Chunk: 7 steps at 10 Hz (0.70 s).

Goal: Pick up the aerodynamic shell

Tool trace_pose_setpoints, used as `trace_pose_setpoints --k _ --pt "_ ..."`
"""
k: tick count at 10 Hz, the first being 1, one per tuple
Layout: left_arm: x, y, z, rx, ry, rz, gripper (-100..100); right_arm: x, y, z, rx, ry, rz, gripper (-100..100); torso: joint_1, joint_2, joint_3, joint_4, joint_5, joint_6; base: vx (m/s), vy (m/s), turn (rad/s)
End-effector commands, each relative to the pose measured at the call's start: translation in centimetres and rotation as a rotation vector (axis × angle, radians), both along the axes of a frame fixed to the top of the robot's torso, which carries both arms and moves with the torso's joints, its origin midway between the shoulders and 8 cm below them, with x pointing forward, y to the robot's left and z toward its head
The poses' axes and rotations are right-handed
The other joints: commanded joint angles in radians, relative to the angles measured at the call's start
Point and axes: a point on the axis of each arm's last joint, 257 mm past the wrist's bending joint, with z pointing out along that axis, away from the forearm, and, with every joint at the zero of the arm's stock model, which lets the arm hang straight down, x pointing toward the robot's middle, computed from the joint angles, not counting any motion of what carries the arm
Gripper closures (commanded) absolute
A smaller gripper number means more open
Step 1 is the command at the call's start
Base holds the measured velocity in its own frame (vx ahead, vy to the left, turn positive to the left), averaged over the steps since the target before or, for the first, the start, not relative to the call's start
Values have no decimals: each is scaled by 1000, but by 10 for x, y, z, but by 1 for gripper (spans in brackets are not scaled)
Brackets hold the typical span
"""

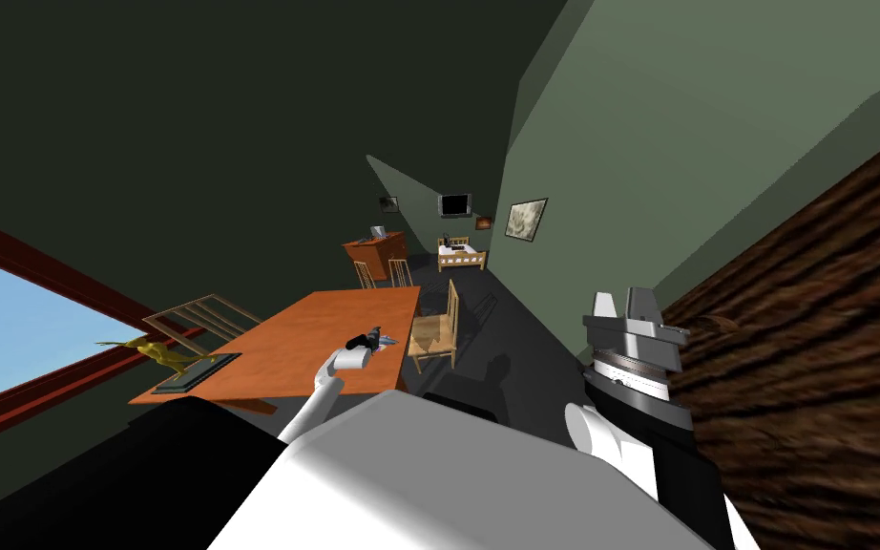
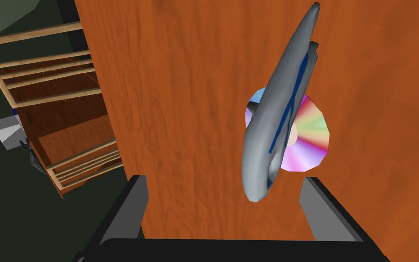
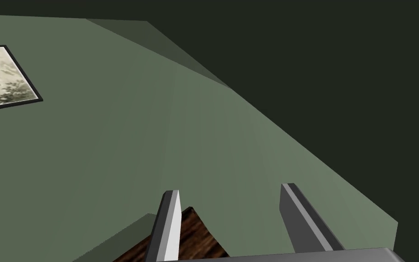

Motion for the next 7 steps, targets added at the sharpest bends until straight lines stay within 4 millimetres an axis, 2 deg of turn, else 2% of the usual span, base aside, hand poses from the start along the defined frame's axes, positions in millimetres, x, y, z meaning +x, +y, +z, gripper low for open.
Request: trace_pose_setpoints --k 1,3,4,7 --pt "-4 3 -9 -10 28 12 -100 0 0 0 0 0 0 0 0 0 0 0 0 0 73 -3 30" --pt "-18 12 -26 -43 103 50 -100 0 0 0 0 0 0 0 1 2 1 0 0 0 112 -11 59" --pt "-18 12 -26 -44 104 51 -100 0 0 0 0 0 0 0 1 -1 0 0 0 0 105 -25 27" --pt "-37 18 -47 -94 196 96 -100 0 0 0 0 0 0 0 1 0 0 0 0 0 107 -16 46"
